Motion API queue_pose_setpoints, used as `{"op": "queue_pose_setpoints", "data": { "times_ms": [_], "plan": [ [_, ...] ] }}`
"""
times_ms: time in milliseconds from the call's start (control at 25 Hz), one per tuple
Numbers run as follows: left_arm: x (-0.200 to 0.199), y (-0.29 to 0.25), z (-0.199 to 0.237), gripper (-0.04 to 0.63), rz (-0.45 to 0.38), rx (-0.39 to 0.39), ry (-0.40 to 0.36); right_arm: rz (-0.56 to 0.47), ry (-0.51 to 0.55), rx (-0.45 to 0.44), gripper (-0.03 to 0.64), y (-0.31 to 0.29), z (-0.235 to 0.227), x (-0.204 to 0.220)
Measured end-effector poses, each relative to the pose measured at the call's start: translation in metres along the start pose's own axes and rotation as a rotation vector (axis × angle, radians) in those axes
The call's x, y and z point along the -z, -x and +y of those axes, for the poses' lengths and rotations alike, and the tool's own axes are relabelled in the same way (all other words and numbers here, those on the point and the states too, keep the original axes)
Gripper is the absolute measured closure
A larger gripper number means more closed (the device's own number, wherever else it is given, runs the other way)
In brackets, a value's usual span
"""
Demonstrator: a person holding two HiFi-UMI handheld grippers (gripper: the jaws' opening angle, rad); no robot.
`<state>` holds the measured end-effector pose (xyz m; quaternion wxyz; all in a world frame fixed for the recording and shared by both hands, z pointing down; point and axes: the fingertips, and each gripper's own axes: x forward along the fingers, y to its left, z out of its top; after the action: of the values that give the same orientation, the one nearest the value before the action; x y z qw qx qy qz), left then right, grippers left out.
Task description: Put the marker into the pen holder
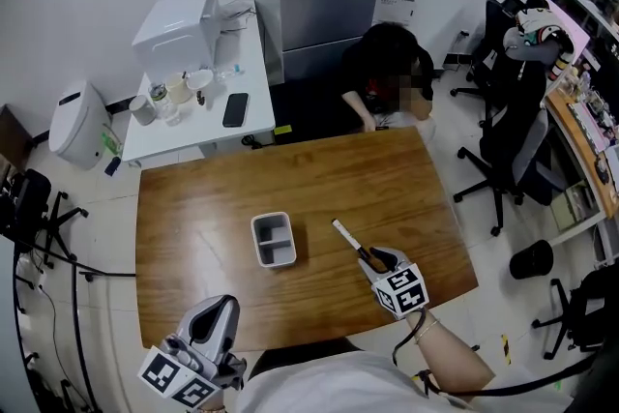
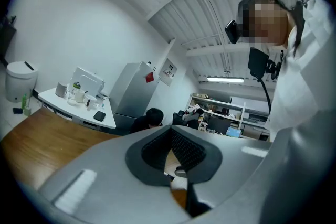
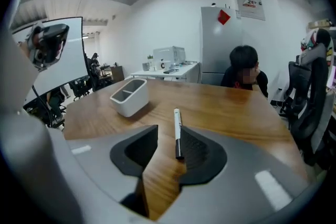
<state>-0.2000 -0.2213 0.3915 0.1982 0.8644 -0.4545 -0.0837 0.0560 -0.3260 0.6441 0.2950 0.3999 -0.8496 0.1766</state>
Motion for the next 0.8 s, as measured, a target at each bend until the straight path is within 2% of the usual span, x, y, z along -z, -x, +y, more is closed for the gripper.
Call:
{"op": "queue_pose_setpoints", "data": {
  "times_ms": [80, 360, 520, 640, 800],
  "plan": [
    [0.0, -0.001, 0.003, 0.601, -0.008, 0.001, 0.011, 0.049, 0.014, 0.009, 0.491, -0.015, -0.006, 0.008],
    [-0.003, 0.0, 0.016, 0.601, -0.006, -0.011, 0.009, 0.206, -0.045, 0.038, 0.492, -0.049, -0.022, 0.04],
    [-0.006, 0.0, 0.019, 0.601, -0.016, -0.003, 0.013, 0.23, -0.037, 0.049, 0.538, -0.051, -0.023, 0.043],
    [-0.008, -0.002, 0.018, 0.601, -0.021, 0.011, 0.014, 0.24, -0.025, 0.044, 0.543, -0.05, -0.023, 0.042],
    [-0.01, -0.001, 0.018, 0.601, -0.024, 0.011, 0.013, 0.186, -0.043, 0.052, 0.545, -0.041, -0.019, 0.026]
  ]
}}
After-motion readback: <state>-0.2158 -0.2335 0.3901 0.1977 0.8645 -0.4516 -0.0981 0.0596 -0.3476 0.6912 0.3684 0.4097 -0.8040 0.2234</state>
